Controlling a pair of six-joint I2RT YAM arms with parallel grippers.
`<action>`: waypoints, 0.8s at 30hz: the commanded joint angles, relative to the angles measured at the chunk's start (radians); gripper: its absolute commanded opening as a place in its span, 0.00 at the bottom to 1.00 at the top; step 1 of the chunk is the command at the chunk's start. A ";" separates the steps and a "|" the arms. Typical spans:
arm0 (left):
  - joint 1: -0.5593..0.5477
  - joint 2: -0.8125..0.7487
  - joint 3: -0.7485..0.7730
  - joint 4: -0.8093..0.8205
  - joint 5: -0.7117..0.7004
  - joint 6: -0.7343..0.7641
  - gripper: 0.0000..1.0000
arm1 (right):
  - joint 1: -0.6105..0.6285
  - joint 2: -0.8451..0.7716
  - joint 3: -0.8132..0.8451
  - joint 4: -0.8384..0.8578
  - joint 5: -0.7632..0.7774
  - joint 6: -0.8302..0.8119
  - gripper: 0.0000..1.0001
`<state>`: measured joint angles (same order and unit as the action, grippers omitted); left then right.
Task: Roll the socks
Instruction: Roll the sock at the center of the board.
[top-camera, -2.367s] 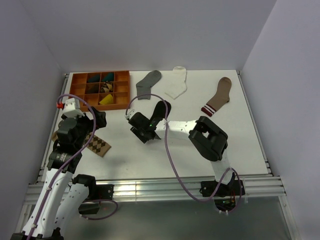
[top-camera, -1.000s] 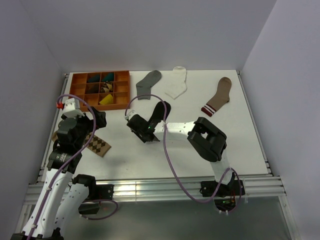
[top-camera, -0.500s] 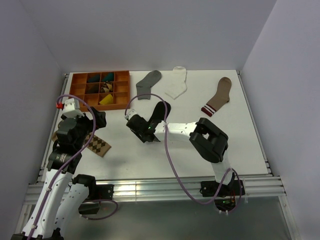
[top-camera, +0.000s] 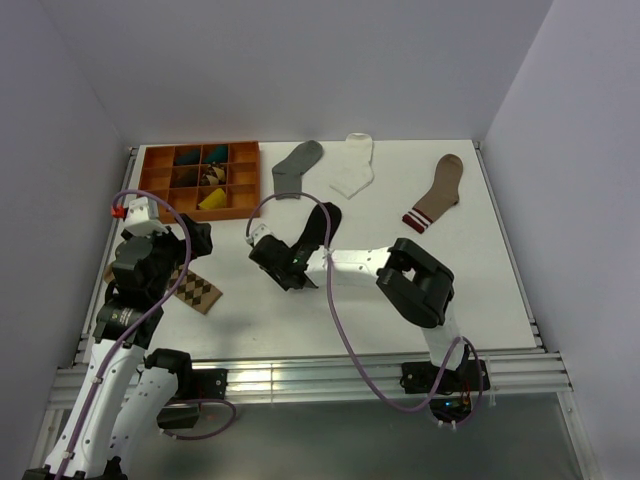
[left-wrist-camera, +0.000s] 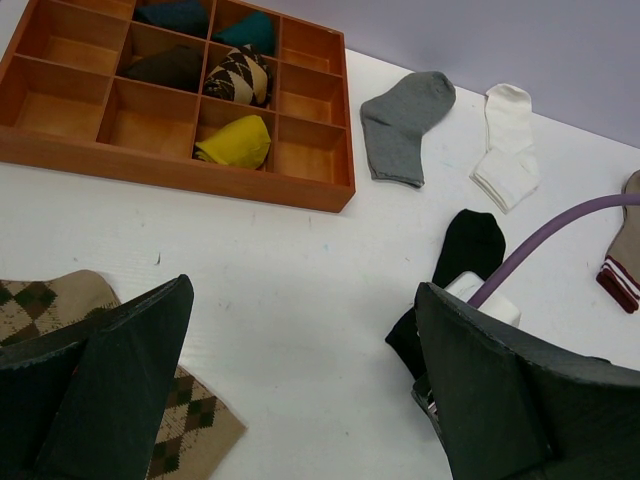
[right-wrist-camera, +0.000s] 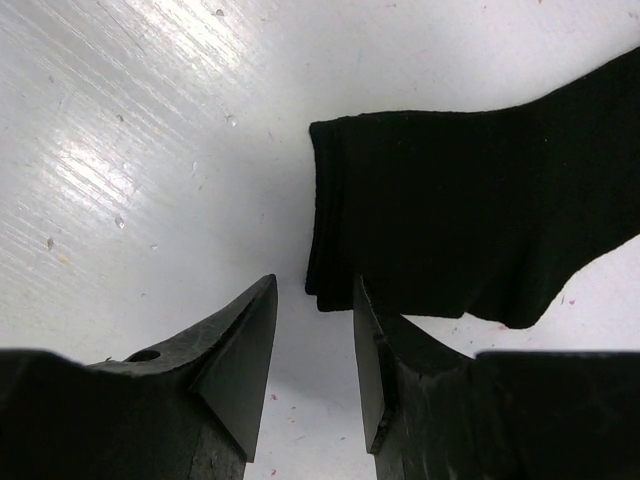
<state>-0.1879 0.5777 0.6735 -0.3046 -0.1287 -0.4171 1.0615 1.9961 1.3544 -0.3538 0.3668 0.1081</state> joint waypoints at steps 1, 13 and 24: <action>-0.002 -0.009 -0.002 0.015 -0.003 -0.014 1.00 | 0.008 0.027 0.031 -0.002 0.035 0.018 0.44; -0.002 -0.007 -0.002 0.016 -0.002 -0.014 0.99 | 0.008 0.079 0.022 0.003 0.034 0.034 0.40; -0.002 0.007 0.000 0.018 0.006 -0.015 1.00 | 0.005 0.105 -0.005 -0.013 0.031 0.065 0.13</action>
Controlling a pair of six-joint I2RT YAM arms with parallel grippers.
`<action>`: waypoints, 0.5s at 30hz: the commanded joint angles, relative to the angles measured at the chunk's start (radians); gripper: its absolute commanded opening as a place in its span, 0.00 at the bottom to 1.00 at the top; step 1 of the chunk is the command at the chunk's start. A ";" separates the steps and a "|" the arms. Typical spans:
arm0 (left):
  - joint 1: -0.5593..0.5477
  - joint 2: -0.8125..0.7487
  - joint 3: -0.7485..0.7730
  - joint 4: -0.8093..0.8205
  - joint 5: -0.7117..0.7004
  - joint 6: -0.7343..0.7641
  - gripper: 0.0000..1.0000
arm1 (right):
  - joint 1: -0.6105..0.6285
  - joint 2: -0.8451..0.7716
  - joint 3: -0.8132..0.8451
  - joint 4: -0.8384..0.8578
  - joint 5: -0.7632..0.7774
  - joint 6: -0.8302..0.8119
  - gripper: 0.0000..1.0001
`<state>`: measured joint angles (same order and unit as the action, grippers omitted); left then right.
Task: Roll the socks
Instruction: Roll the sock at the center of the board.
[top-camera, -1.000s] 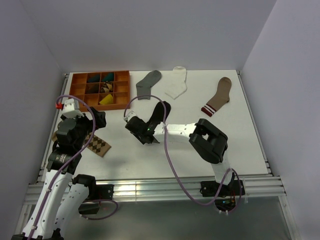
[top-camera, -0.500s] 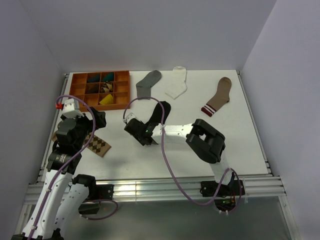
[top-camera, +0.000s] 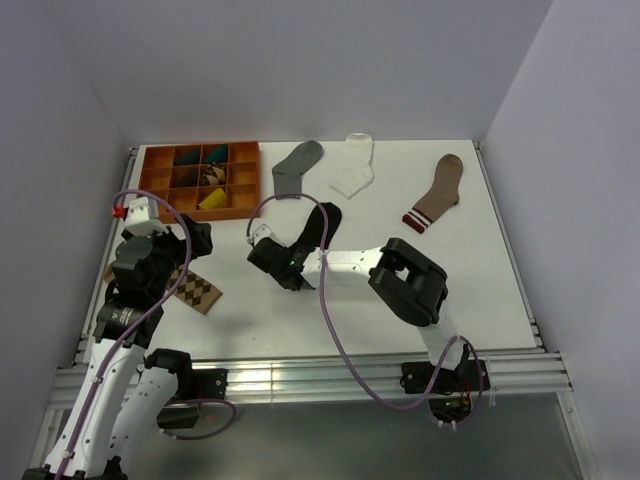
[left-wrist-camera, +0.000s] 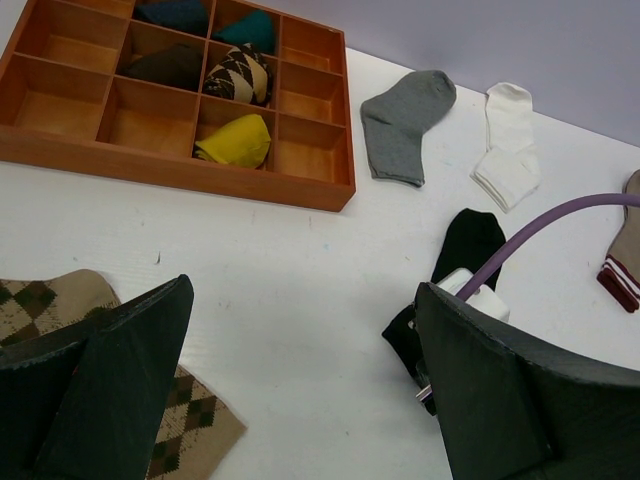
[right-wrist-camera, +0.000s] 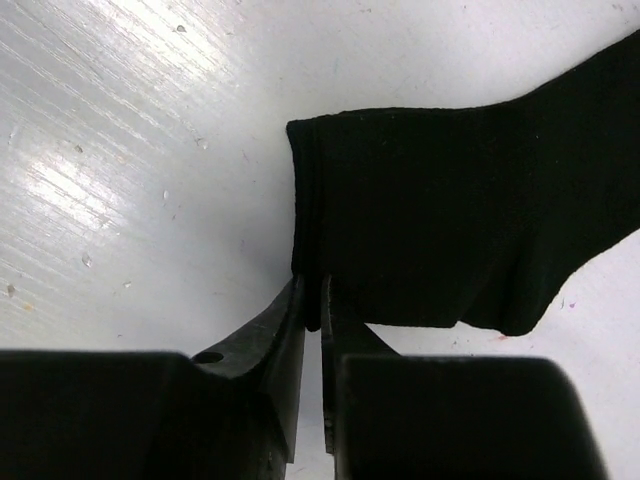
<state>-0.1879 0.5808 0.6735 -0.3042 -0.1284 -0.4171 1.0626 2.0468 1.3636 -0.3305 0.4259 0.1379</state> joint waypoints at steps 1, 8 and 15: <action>-0.002 0.011 0.001 0.017 0.009 -0.017 0.99 | 0.005 0.052 -0.015 -0.033 -0.032 0.035 0.10; -0.002 0.082 0.023 0.001 0.055 -0.046 0.99 | -0.030 -0.005 -0.054 0.027 -0.162 0.045 0.00; -0.004 0.186 0.051 -0.004 0.144 -0.132 0.99 | -0.118 -0.086 -0.158 0.143 -0.390 0.104 0.00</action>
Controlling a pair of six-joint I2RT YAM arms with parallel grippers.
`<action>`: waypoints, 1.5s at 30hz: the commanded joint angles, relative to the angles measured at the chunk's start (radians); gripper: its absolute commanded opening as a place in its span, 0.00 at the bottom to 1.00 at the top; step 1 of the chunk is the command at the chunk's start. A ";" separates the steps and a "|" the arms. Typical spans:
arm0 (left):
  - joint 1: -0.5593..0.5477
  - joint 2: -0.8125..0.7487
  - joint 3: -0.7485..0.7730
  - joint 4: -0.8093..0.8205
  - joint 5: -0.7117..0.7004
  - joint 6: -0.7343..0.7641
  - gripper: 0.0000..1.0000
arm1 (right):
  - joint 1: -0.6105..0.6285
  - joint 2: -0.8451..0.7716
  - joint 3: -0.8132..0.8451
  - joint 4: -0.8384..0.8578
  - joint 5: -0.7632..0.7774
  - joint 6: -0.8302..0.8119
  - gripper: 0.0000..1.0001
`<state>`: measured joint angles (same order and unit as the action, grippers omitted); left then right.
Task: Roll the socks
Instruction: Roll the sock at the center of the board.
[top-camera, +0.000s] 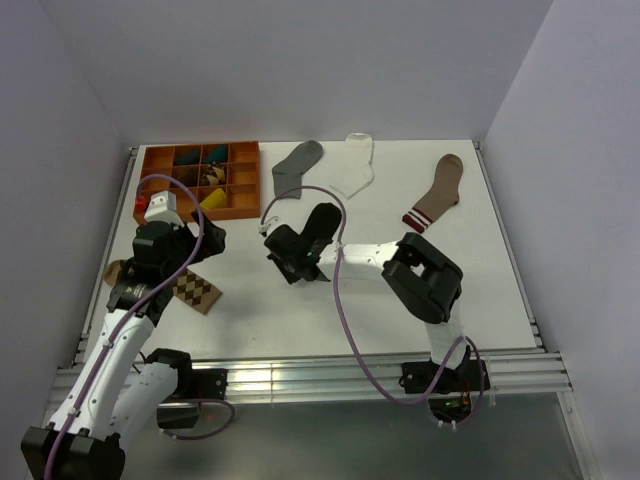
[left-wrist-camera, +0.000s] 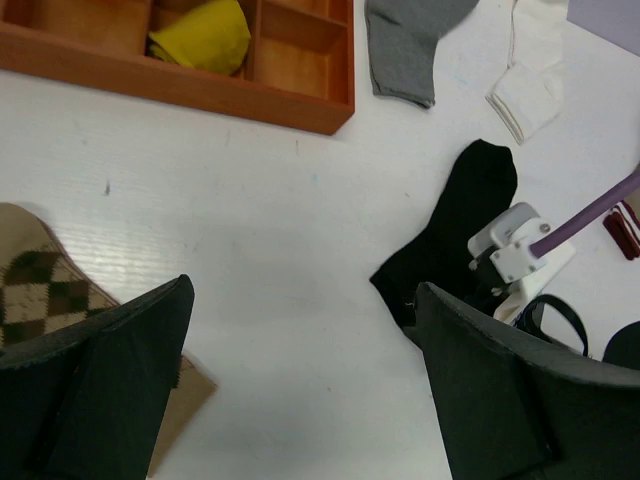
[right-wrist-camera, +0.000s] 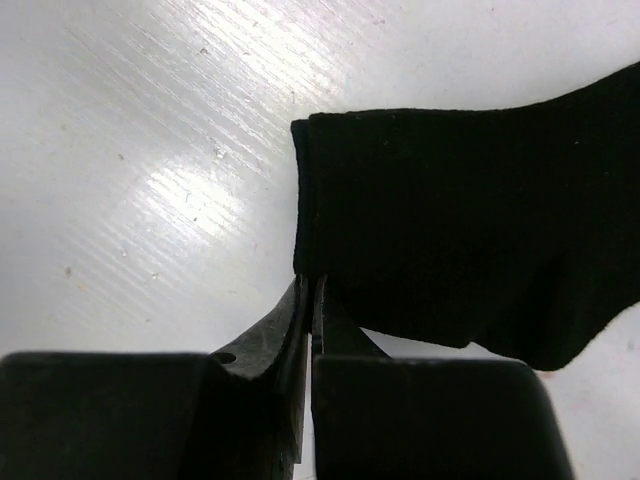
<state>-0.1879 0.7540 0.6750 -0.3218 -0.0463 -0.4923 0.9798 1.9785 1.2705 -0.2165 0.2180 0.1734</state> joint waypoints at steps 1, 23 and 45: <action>-0.007 0.030 0.046 0.023 0.071 -0.069 0.98 | -0.047 -0.029 -0.078 0.061 -0.253 0.080 0.00; -0.277 0.337 -0.045 0.276 -0.012 -0.376 0.85 | -0.385 -0.003 -0.270 0.413 -0.888 0.451 0.00; -0.355 0.685 -0.017 0.504 -0.023 -0.554 0.44 | -0.483 0.098 -0.270 0.453 -1.034 0.604 0.00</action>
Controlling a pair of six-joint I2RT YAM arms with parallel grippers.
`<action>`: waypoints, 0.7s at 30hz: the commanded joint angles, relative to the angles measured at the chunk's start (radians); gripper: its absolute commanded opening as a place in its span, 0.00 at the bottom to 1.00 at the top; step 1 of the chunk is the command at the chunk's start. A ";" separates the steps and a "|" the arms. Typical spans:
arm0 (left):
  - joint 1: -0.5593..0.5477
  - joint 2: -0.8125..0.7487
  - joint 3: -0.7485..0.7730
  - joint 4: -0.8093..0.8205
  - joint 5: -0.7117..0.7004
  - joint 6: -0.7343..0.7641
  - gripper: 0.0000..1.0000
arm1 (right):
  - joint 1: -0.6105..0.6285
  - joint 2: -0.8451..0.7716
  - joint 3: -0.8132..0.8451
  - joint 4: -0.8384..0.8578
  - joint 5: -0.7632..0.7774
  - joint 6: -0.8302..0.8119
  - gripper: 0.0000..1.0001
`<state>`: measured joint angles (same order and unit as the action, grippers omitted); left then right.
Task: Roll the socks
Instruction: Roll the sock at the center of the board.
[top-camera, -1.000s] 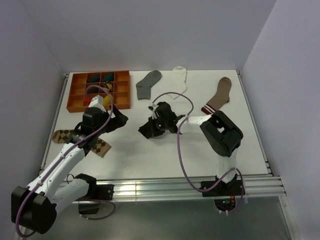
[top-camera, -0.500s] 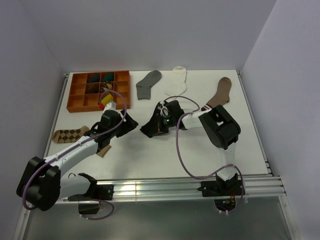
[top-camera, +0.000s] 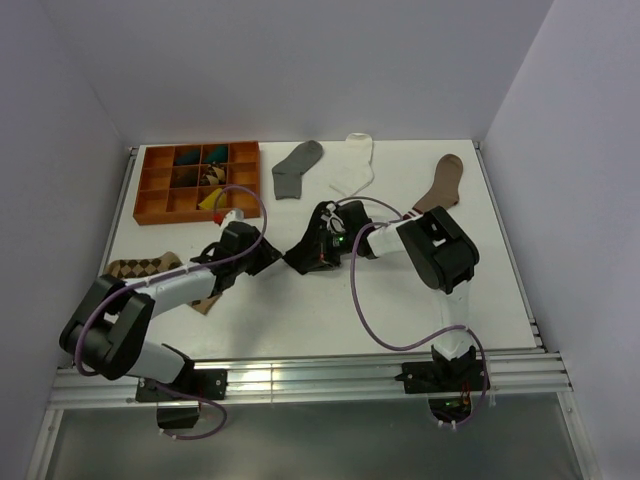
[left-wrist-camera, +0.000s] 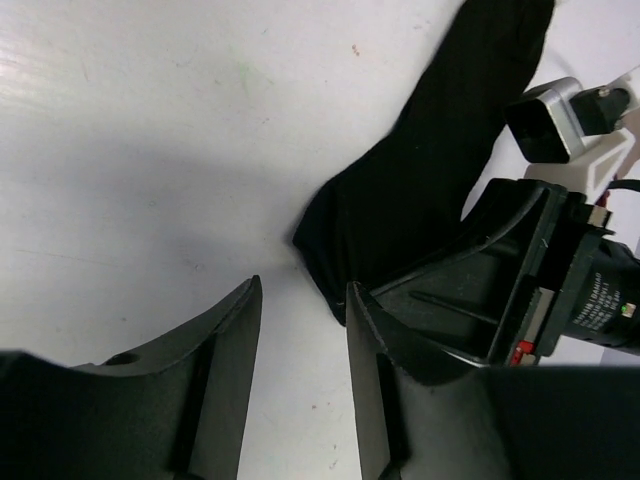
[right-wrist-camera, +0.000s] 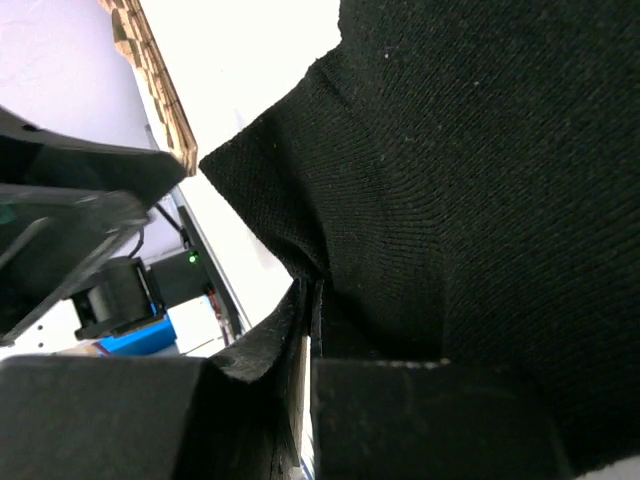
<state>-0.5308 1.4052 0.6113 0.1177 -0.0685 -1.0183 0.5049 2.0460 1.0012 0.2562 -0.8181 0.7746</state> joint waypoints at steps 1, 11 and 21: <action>-0.018 0.043 0.050 0.074 -0.005 -0.031 0.43 | -0.008 0.031 0.005 -0.026 -0.001 0.000 0.00; -0.051 0.121 0.047 0.144 -0.019 -0.065 0.39 | -0.008 0.042 0.043 -0.058 -0.009 -0.008 0.00; -0.066 0.126 -0.053 0.281 -0.030 -0.052 0.49 | -0.008 0.042 0.065 -0.090 -0.004 -0.031 0.00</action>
<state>-0.5907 1.5230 0.5934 0.3046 -0.0711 -1.0683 0.5011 2.0682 1.0412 0.2070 -0.8497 0.7731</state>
